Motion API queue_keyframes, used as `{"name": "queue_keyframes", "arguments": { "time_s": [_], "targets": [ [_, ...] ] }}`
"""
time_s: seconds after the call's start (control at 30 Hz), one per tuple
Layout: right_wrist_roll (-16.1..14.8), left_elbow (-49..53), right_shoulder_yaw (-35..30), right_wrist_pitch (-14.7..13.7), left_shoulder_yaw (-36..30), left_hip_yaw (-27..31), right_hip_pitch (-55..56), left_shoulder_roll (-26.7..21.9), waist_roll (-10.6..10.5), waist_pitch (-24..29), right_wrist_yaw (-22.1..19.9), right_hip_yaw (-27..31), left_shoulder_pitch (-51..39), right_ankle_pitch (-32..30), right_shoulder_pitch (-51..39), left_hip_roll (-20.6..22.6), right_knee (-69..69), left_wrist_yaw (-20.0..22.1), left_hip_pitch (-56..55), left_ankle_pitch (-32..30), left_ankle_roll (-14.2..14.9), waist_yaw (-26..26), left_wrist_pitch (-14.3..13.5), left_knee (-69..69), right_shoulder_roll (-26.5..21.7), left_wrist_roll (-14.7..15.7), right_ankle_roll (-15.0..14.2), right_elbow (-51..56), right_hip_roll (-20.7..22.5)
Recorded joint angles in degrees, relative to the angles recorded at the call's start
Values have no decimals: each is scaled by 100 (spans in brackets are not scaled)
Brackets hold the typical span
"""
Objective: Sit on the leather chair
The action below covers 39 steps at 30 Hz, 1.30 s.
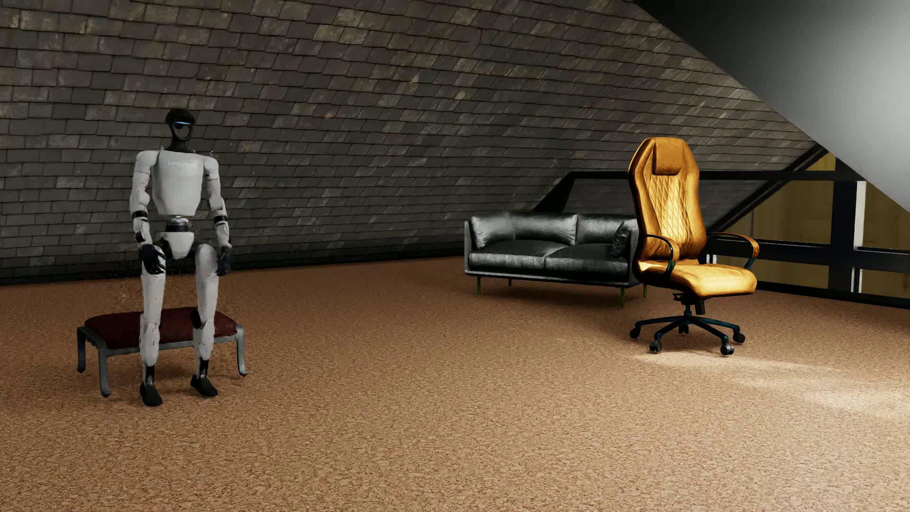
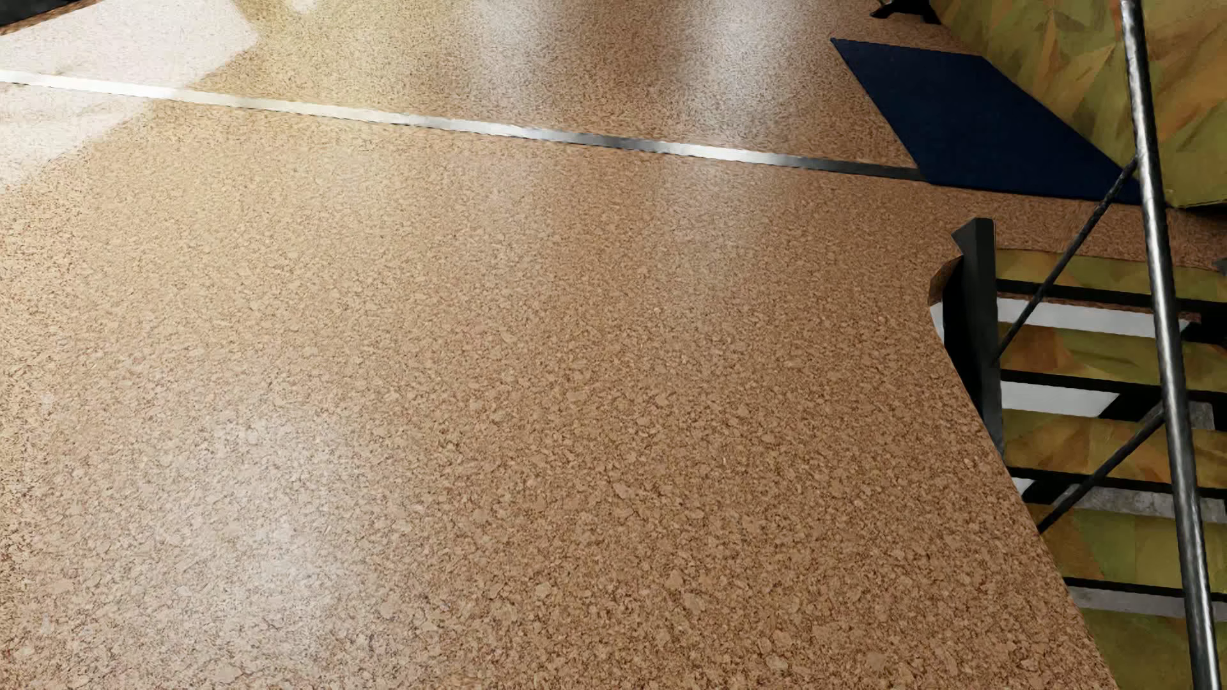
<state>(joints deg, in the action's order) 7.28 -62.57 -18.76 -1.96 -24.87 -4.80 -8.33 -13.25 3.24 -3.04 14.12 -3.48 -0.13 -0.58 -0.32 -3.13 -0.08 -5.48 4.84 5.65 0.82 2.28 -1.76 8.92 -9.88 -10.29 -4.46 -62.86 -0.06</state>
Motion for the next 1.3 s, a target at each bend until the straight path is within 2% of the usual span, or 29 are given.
{"name": "queue_keyframes", "arguments": {
  "time_s": [0.03, 0.07, 0.1, 0.13, 0.17, 0.23, 0.3, 0.37, 0.57, 0.7, 0.77, 0.87, 0.93, 1.03, 1.1, 1.17, 1.2, 1.23, 1.3],
  "targets": [
    [150, 52, -46, -44, -72, 7, 4, -171, 14, 23, -58, -14, -98, 5, -47, 4, 3, 42, -13, -15, -17, 19, 126, 5, 2, 141, 15, 90, 8],
    [66, 212, -76, 24, -153, -15, -22, -401, 9, 25, -115, -35, -123, 15, -109, -12, 3, -52, -5, -11, 12, 21, 188, 22, -161, 80, 11, 123, 2],
    [37, 344, -86, -36, -215, -31, -1, -640, 0, 8, 62, -48, -151, 7, -191, -30, 4, -216, -19, -14, 38, 15, 53, 19, -350, -126, -22, 138, -12],
    [222, 434, -122, -136, -216, -50, 13, -854, -7, 1, 280, -66, -173, 11, -259, -25, 17, -312, -22, -11, 29, 18, -68, 19, -543, -333, -23, 203, -8],
    [340, 400, -189, -184, -170, -68, -15, -1008, -15, 9, 318, -76, -184, 9, -296, -15, 16, -361, 25, -5, 13, 20, -109, 7, -704, -421, -16, 208, 0],
    [370, 14, -110, -278, -77, -75, -41, -1135, -12, -2, -43, -67, -212, 11, -359, -20, 10, -82, 52, 8, 22, 12, -3, 5, -853, -278, -3, -148, 6],
    [102, -437, 80, -204, 63, -120, -86, -1123, -2, -17, -683, -79, -216, 16, -390, -35, -12, 346, 90, 24, 46, 12, 150, 0, -831, -26, -3, -750, 12],
    [-171, -641, 204, -101, 144, -141, -63, -1087, -2, -44, -1072, -77, -170, 24, -370, -34, 33, 557, 119, 40, 33, 15, 213, -3, -788, 19, 3, -1125, 21],
    [138, -207, 111, -266, 88, -126, -86, -811, 9, -69, -609, -67, 53, 4, -56, -30, -15, 262, 116, 47, 27, 13, 41, -3, -681, -216, -19, -605, 10],
    [63, -89, 12, -174, -158, -110, -32, -419, 17, 60, -458, -62, -49, -19, -72, -11, 53, 126, 97, 2, 4, 3, 97, -4, -394, -171, -8, -441, -3],
    [-93, 85, -85, -58, -261, -94, 66, -341, 8, 183, -313, -31, -127, -11, -155, 15, 200, -33, 87, -47, -43, 0, 104, -13, -332, -160, 11, -336, -5],
    [-73, 332, -328, 69, -526, -70, 248, -466, 12, 509, -98, -27, -457, -21, -418, 31, 479, -370, -112, -18, -82, -16, 146, 308, -343, -143, 36, 26, -22],
    [21, 552, -592, 100, -794, -10, 582, -590, -2, 712, -36, 10, -723, 45, -666, 43, 915, -668, -383, 20, -125, -42, 62, 641, -384, -283, 55, 225, -48],
    [171, 920, -1073, 37, -1215, 96, 1374, -740, -1, 1215, -4, 93, -1221, 203, -1211, 23, 1882, -825, -932, 82, -92, -51, -20, 1239, -532, -464, -42, 608, -167],
    [150, 1228, -1307, 2, -1578, 161, 1954, -846, -14, 1628, -76, 97, -1653, 270, -1621, -28, 2394, -869, -1501, 122, 12, -57, -75, 1745, -685, -532, -126, 880, -270],
    [123, 1486, -1580, -25, -2136, 200, 2438, -938, -27, 2104, -408, 115, -2118, 285, -2013, -96, 2767, -670, -1990, 292, 53, -53, -116, 2180, -812, -658, -217, 1112, -334],
    [178, 1502, -1716, -484, -2081, 358, 2738, -1023, -85, 2406, -376, 196, -2484, 355, -2218, -162, 3022, -942, -2253, 625, 49, -55, -582, 2462, -857, -639, -229, 1135, -302],
    [197, 1571, -1866, -545, -2321, 388, 3005, -1056, -98, 2638, -442, 209, -2734, 368, -2404, -217, 3229, -878, -2493, 758, 34, -46, -655, 2696, -940, -722, -287, 1250, -333],
    [302, 1630, -2219, -670, -2863, 391, 3630, -1087, -121, 3069, -441, 255, -3271, 454, -2856, -388, 3782, -755, -3044, 897, 230, -67, -740, 3218, -1135, -890, -461, 1524, -450]
  ]
}}
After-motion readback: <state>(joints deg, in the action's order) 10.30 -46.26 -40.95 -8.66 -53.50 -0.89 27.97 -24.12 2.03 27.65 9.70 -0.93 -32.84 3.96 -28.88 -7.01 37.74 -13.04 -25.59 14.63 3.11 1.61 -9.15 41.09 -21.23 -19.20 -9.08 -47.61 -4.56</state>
